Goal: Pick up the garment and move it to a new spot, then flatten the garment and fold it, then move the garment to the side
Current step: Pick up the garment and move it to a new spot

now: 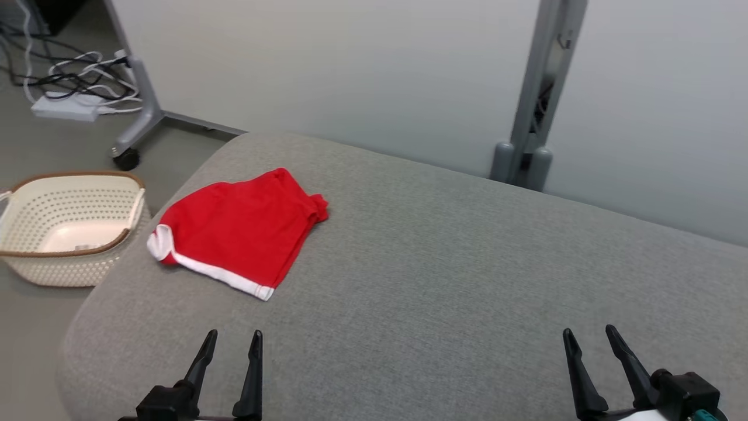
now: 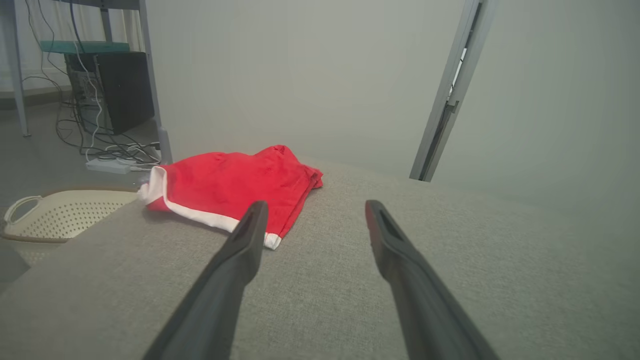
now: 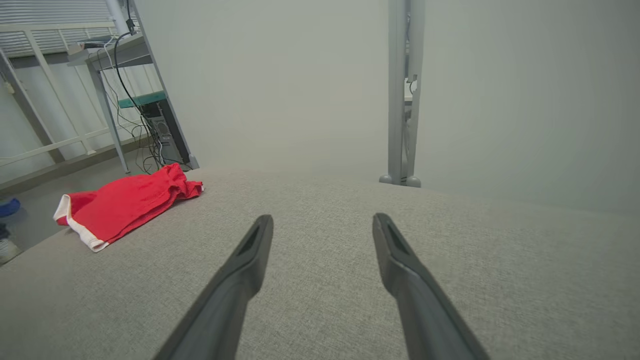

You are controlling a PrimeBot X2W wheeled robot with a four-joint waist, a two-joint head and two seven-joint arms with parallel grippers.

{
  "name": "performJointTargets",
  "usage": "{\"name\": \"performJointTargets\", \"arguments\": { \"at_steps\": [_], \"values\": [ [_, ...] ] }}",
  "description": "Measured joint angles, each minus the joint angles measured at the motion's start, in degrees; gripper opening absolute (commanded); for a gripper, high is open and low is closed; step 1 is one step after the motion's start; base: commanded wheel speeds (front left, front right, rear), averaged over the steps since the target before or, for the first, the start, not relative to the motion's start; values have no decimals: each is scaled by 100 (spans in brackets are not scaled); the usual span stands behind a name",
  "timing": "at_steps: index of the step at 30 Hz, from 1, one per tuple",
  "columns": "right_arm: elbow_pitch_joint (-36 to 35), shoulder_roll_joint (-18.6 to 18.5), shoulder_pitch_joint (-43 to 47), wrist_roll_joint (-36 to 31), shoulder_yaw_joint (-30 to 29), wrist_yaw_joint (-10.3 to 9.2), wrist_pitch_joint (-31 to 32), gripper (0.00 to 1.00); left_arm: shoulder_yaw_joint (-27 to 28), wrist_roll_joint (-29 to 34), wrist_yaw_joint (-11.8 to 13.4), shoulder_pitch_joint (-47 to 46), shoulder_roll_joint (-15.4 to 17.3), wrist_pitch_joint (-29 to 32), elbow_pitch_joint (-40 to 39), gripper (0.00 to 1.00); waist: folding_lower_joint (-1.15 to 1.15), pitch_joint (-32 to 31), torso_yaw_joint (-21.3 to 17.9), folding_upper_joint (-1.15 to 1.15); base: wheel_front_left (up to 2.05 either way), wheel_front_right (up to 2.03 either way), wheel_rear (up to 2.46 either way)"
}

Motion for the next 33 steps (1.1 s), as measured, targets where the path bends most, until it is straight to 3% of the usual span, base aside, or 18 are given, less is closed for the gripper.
{"name": "performJointTargets", "arguments": {
  "at_steps": [7,22,25,33],
  "values": [
    [9,2,-127,34,235,0,0,100,142,25,-4,44,3,-1,-113,100,0,22,546,0,0,0,0],
    [118,2,-297,-20,343,0,0,100,365,-158,185,-47,2,0,-288,100,0,120,629,0,0,0,0],
    [104,3,-203,-82,235,0,0,100,437,392,148,-243,-3,0,-381,100,0,97,606,0,0,0,0],
    [-215,3,-235,-272,302,0,0,100,1169,393,-205,-1290,176,-1,-98,100,0,323,411,0,0,0,0]
  ]
}}
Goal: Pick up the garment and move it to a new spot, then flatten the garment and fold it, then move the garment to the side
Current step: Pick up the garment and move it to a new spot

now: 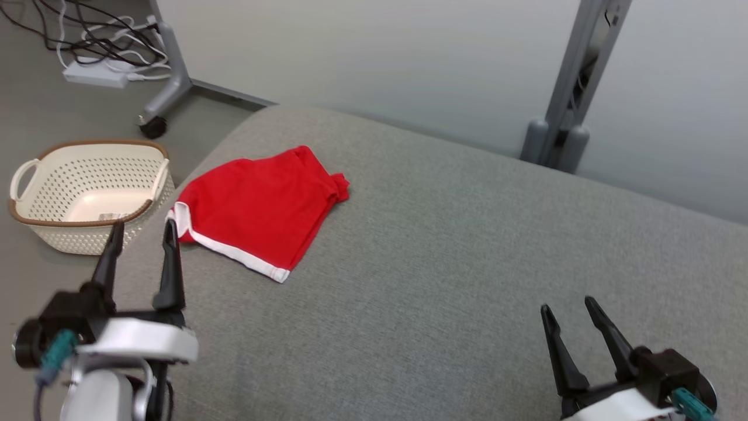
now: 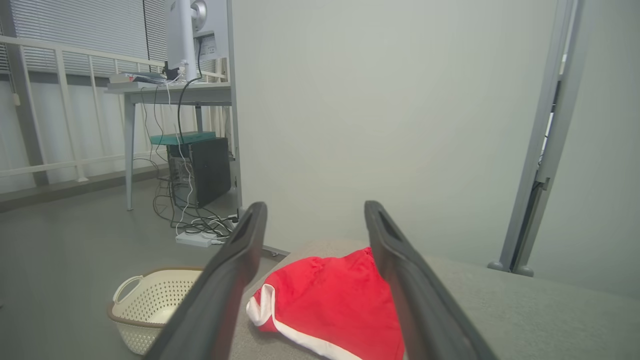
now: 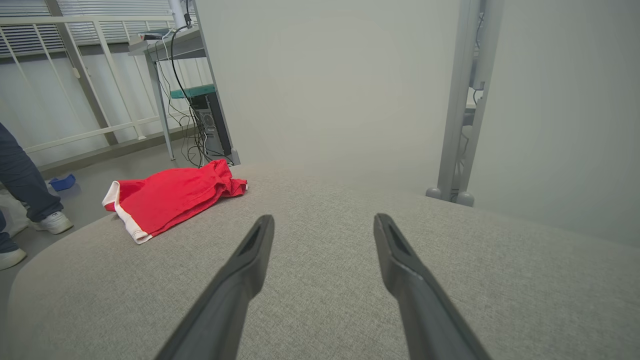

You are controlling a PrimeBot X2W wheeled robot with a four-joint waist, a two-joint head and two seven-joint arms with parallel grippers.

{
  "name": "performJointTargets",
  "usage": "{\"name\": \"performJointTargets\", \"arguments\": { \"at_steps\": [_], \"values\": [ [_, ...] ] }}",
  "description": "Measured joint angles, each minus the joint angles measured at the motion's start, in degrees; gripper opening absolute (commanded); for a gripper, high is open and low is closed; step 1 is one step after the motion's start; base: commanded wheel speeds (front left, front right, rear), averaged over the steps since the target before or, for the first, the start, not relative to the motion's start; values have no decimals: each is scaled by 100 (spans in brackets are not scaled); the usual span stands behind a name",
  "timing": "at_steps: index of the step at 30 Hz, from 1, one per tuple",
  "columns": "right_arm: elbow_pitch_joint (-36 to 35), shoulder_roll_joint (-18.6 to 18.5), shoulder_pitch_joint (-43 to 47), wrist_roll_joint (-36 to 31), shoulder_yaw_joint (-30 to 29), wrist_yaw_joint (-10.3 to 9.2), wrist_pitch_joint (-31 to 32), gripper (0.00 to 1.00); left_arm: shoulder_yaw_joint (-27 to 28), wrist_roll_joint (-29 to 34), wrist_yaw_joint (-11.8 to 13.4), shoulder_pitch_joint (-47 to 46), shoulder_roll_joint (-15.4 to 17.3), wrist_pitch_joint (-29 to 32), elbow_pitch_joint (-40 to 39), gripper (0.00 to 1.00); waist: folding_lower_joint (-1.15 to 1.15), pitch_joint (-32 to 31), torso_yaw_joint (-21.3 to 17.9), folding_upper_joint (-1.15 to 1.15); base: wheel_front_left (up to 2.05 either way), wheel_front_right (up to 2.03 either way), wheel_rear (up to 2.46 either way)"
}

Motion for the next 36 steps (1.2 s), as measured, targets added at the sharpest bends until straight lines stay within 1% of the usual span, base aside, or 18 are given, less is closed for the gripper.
{"name": "performJointTargets", "arguments": {
  "at_steps": [2,4,6,8,9,11,15,17,23,26,31,34,36],
  "values": [
    [-96,-1,-132,-87,56,0,0,100,40,-15,-102,-424,178,0,464,100,0,159,-89,0,0,0,0],
    [-185,0,-246,-232,123,0,0,100,171,-160,-135,-916,342,44,996,100,0,321,-195,0,0,0,0],
    [-237,0,-371,-401,235,0,0,100,412,-463,-123,-1451,458,358,1572,100,0,479,-325,0,0,0,0],
    [-324,4,-494,-415,311,1,0,100,368,-390,-152,-1890,738,682,2045,100,0,634,-465,0,0,0,0],
    [-363,-2,-559,-435,341,1,0,100,396,-436,-157,-2114,822,835,2298,100,0,716,-539,0,0,0,0],
    [-431,-21,-673,-455,416,1,0,100,339,-486,-205,-2480,969,1210,2755,100,0,875,-688,0,0,0,0],
    [-520,-102,-838,-458,538,1,0,100,227,-567,-291,-3067,1171,1708,3517,100,0,1157,-994,0,0,0,0],
    [-523,-113,-895,-458,595,1,0,100,215,-662,-309,-3325,1241,1838,3834,100,0,1271,-1152,0,0,0,0],
    [-554,-127,-993,-452,645,1,0,100,58,-655,-347,-3803,1488,2386,4731,100,0,1539,-1578,0,0,0,0],
    [-580,-142,-1011,-450,639,1,0,100,-16,-637,-342,-3966,1539,2688,5105,100,0,1653,-1737,0,0,0,0],
    [-652,-148,-1029,-450,616,0,0,100,-82,-606,-194,-4163,1603,2980,5568,100,0,1861,-1879,0,0,0,0],
    [-686,-153,-1075,-457,645,0,0,100,-22,-665,-73,-4233,1624,2976,5738,100,0,1989,-1936,0,0,0,0],
    [-678,-165,-1135,-470,646,0,0,100,26,-728,-43,-4315,1627,2966,5820,100,0,2071,-1976,0,0,0,0]
  ]
}}
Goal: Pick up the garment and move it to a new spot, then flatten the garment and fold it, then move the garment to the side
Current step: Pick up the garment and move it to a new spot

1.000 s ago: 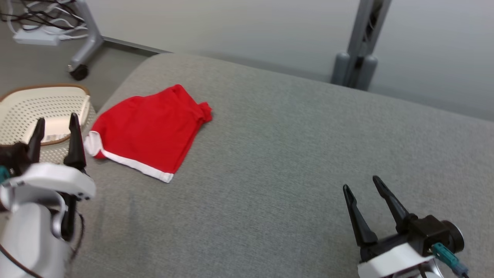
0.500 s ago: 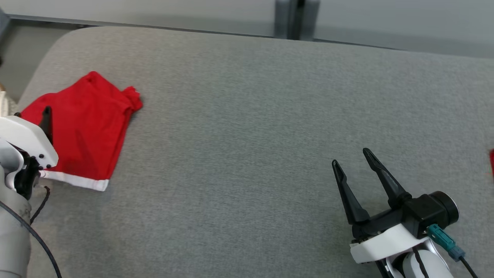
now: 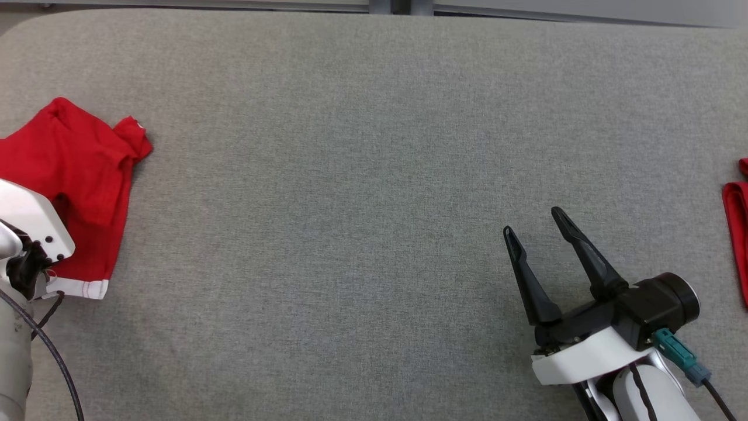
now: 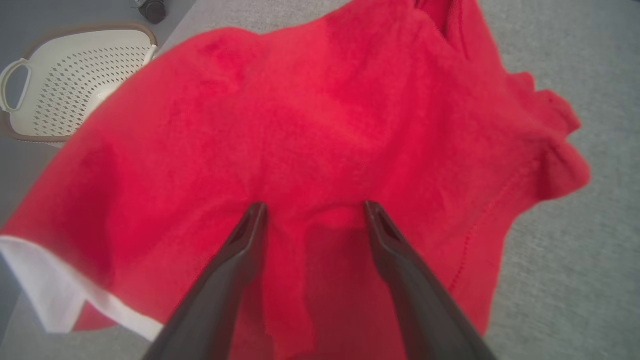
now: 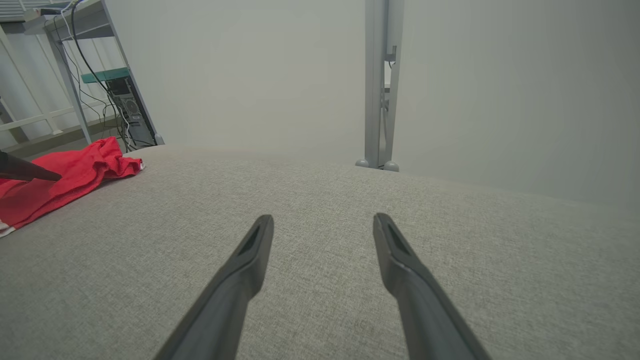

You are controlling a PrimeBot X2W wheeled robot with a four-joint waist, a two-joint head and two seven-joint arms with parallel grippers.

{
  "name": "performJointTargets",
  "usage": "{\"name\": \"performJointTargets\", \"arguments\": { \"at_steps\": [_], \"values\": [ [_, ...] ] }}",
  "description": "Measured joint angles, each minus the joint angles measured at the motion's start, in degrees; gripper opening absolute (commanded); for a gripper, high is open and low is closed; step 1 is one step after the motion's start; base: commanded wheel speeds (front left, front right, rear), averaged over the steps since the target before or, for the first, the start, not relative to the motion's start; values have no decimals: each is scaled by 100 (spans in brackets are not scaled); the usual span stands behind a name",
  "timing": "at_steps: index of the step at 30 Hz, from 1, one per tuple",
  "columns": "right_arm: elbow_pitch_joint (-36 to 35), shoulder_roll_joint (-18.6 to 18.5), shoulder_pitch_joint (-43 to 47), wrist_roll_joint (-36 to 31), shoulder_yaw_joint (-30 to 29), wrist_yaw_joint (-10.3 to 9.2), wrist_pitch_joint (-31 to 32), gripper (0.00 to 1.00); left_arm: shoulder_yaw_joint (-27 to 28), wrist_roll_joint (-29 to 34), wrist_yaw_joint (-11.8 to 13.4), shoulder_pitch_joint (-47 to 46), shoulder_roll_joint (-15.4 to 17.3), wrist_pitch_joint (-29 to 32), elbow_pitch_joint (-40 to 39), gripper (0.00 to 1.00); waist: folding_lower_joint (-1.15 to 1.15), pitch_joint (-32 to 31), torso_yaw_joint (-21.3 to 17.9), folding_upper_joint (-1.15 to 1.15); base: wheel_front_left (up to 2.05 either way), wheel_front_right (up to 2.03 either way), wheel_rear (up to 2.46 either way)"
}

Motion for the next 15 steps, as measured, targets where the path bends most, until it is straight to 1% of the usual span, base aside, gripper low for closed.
{"name": "performJointTargets", "arguments": {
  "at_steps": [5,8,9,10,11,15],
  "values": [
    [12,-41,-89,-32,-8,1,0,100,-52,-8,47,-51,-7,64,133,100,0,130,-61,0,0,0,0],
    [15,-58,-143,-32,-38,0,0,100,-86,-4,175,-128,-9,233,210,100,0,198,-85,0,0,0,0],
    [15,-59,-143,-34,-44,0,0,100,-87,-16,183,-141,-13,275,225,81,0,211,-86,0,0,0,0],
    [14,-59,-144,-38,-45,0,0,100,-87,-29,199,-165,-13,297,236,11,0,221,-87,0,0,0,0],
    [15,-58,-147,-40,-46,0,0,100,-81,-40,207,-182,-14,297,248,0,0,229,-87,0,0,0,0],
    [58,-52,-159,-40,-63,0,0,100,-81,-82,223,-197,-36,211,275,0,0,212,-80,0,0,0,0]
  ]
}}
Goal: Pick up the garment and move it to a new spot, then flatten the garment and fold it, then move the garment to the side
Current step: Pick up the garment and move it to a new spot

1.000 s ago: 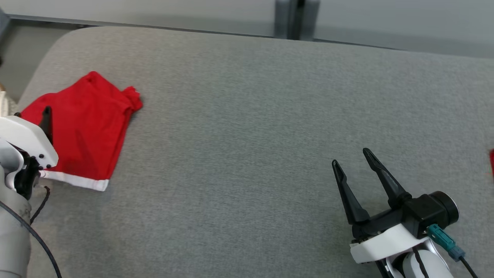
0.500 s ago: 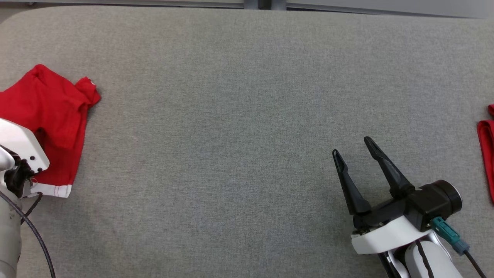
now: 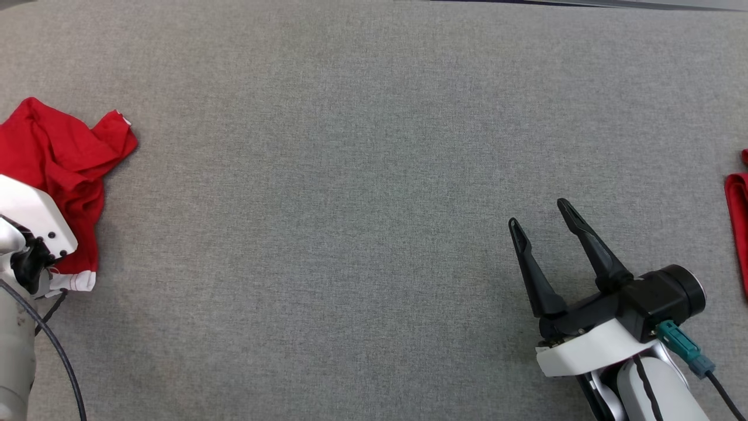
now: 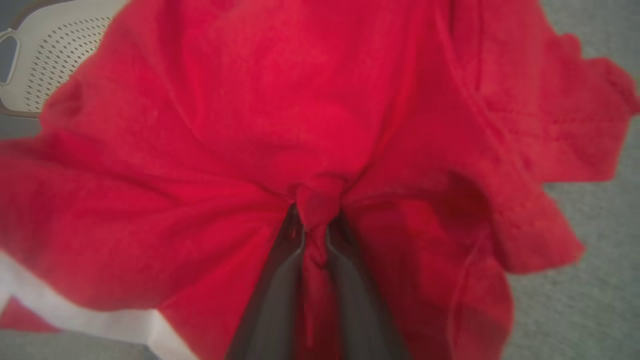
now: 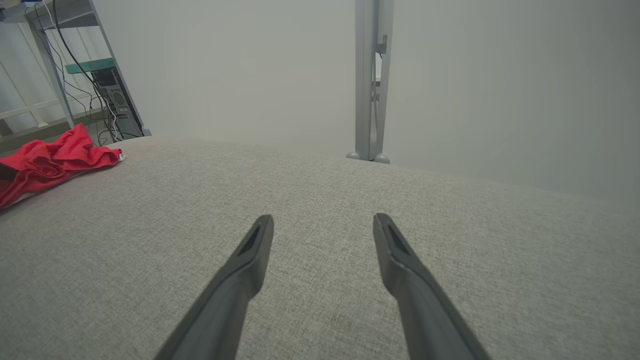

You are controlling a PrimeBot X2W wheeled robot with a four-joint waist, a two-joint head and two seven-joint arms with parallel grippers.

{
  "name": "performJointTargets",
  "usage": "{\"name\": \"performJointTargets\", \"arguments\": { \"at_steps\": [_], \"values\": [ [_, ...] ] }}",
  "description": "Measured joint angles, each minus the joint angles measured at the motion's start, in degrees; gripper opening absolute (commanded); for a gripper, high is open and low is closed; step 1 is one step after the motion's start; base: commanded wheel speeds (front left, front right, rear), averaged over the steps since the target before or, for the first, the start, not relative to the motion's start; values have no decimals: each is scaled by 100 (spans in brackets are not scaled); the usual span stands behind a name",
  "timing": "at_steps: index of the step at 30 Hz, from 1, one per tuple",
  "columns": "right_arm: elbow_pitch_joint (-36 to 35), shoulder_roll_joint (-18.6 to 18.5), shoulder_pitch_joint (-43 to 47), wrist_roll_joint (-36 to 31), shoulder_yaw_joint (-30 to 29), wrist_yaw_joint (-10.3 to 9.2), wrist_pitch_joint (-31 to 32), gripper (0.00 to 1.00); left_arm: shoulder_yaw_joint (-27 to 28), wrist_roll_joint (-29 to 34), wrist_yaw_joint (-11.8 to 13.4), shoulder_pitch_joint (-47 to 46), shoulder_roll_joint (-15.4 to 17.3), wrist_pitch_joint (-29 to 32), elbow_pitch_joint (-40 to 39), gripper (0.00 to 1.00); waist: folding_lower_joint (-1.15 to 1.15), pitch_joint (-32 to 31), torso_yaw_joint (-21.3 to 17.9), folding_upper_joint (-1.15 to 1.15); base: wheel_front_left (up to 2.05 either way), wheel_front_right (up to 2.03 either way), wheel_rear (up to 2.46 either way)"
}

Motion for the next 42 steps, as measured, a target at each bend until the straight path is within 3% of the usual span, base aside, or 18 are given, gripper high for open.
{"name": "performJointTargets", "arguments": {
  "at_steps": [4,10,16,22,28,36,42],
  "values": [
    [57,24,0,1,-14,1,0,100,4,-42,2,21,-5,-323,19,0,0,-101,20,0,0,0,0],
    [110,64,13,22,-67,1,0,100,-18,-59,-90,-26,-44,-1319,-238,0,0,-354,99,0,0,0,0],
    [258,116,138,124,-159,0,0,100,-105,-149,-413,-65,-321,-2240,-493,0,0,-764,215,0,0,0,0],
    [257,167,276,167,-364,1,0,100,-458,-224,-541,-2,-703,-2941,-942,0,0,-1279,256,0,0,0,0],
    [212,199,392,160,-622,1,0,100,-1382,-786,-575,482,-1209,-3051,-1969,0,0,-1732,194,0,0,0,0],
    [114,208,513,113,-937,0,0,100,-2727,-1505,-575,1348,-1427,-2635,-3125,0,0,-2042,-130,0,0,0,0],
    [77,210,498,124,-1011,1,0,100,-3457,-1616,-575,1788,-1653,-2590,-3346,0,0,-2013,-535,0,0,0,0]
  ]
}}
